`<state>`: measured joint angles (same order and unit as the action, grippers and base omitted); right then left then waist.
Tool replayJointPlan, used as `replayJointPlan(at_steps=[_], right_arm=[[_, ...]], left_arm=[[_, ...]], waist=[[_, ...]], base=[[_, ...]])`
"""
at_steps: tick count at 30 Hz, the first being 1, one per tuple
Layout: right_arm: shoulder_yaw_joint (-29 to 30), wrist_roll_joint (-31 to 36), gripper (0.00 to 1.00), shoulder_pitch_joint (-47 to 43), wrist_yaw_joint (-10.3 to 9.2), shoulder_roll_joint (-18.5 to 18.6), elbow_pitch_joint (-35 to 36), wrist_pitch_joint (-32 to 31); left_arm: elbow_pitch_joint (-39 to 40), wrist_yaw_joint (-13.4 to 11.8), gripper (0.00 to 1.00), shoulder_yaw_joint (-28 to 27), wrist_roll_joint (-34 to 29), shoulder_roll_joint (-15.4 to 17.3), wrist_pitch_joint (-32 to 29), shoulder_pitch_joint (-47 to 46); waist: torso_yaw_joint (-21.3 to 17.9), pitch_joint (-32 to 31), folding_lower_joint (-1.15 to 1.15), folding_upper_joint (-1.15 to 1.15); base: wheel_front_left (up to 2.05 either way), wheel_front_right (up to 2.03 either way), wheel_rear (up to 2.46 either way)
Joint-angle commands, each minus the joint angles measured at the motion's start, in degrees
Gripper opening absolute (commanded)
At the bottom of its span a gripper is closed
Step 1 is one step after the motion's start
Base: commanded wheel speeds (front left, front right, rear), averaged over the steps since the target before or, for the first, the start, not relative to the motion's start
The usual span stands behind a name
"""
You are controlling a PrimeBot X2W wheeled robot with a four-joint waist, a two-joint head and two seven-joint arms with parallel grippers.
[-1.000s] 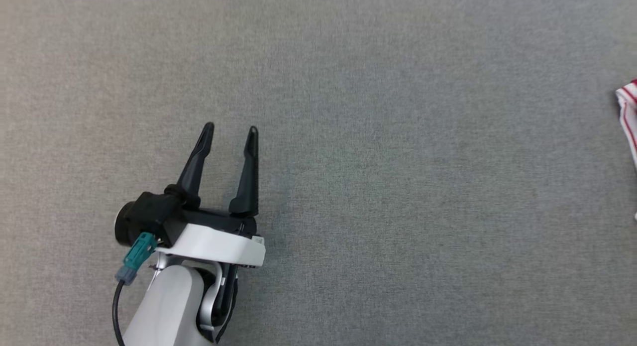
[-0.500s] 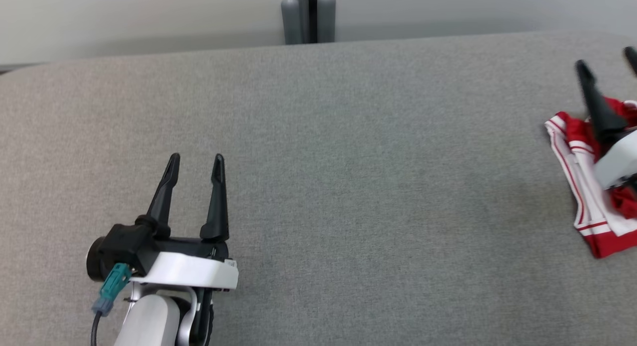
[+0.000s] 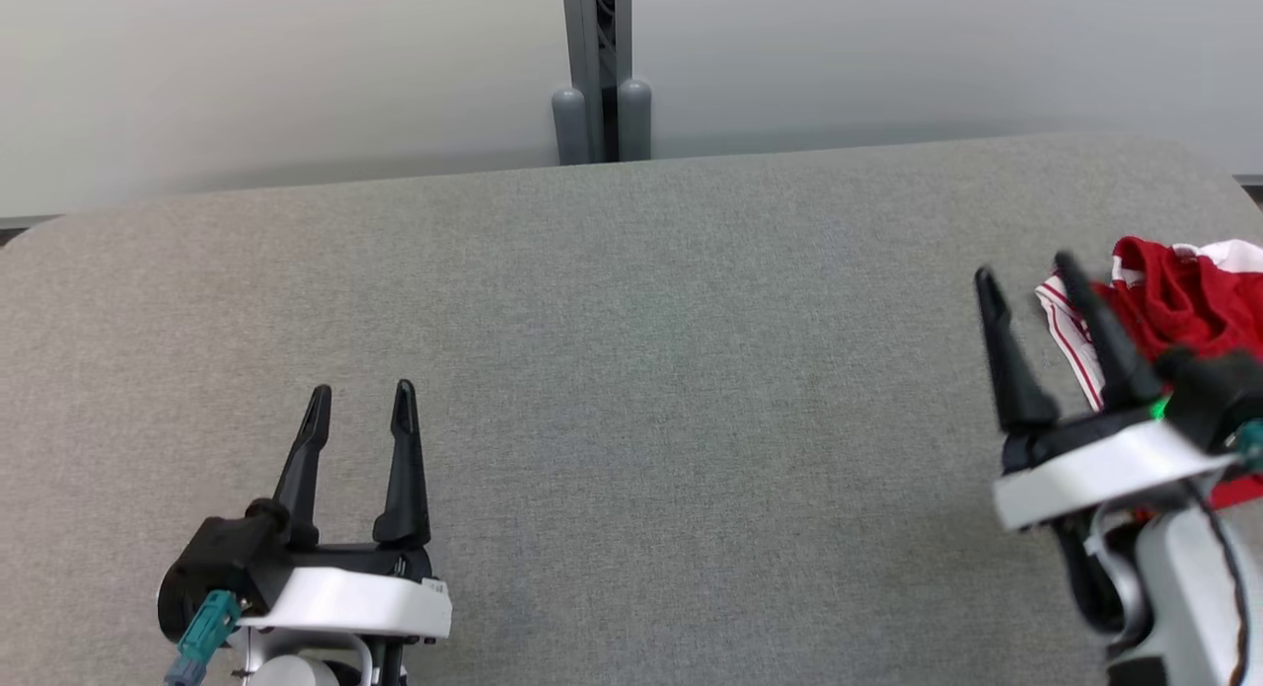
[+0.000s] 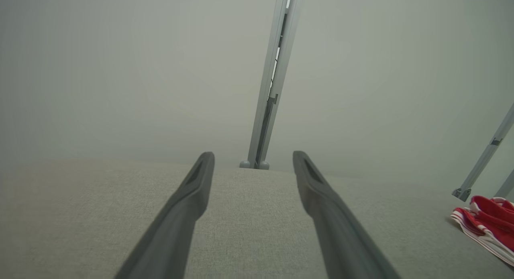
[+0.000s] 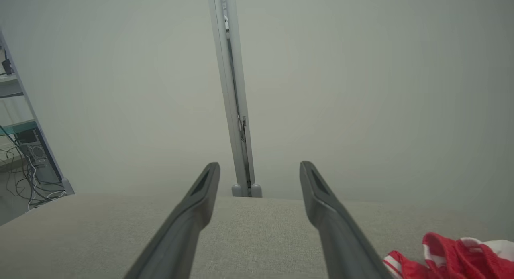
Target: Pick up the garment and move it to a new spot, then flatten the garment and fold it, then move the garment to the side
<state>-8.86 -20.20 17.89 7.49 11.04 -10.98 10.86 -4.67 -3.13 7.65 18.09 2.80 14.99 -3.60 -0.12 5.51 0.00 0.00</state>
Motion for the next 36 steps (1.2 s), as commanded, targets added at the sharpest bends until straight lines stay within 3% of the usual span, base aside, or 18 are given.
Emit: replayJointPlan(at_steps=[1, 16, 21, 36], right_arm=[[-0.1, 0.1, 1.00, -1.4, 0.01, -1.0, -0.5, 0.9], [-2.1, 3.3, 1.00, -8.9, 0.01, -5.9, -6.5, 4.2], [-2.4, 4.0, 1.00, -8.8, 0.01, -6.2, -7.4, 4.4], [-2.4, 4.2, 1.00, -8.2, 0.01, -6.1, -8.4, 4.5]], left_arm=[[0.0, -0.3, 1.00, -0.3, 0.2, 0.2, 0.2, 0.7], [-2.9, 0.1, 1.00, 1.8, 0.9, 0.2, 0.2, 6.2], [-2.7, -0.8, 1.00, 2.4, -1.0, 0.2, 0.2, 6.3], [-3.1, 1.7, 1.00, 1.6, 2.6, 0.2, 0.2, 6.4]], waist=[[0.4, -0.6, 0.00, 0.00], [4.0, -4.2, 0.00, 0.00], [3.9, -4.4, 0.00, 0.00], [3.4, -4.4, 0.00, 0.00]], base=[[0.00, 0.00, 0.00], [0.00, 0.00, 0.00], [0.00, 0.00, 0.00], [0.00, 0.00, 0.00]])
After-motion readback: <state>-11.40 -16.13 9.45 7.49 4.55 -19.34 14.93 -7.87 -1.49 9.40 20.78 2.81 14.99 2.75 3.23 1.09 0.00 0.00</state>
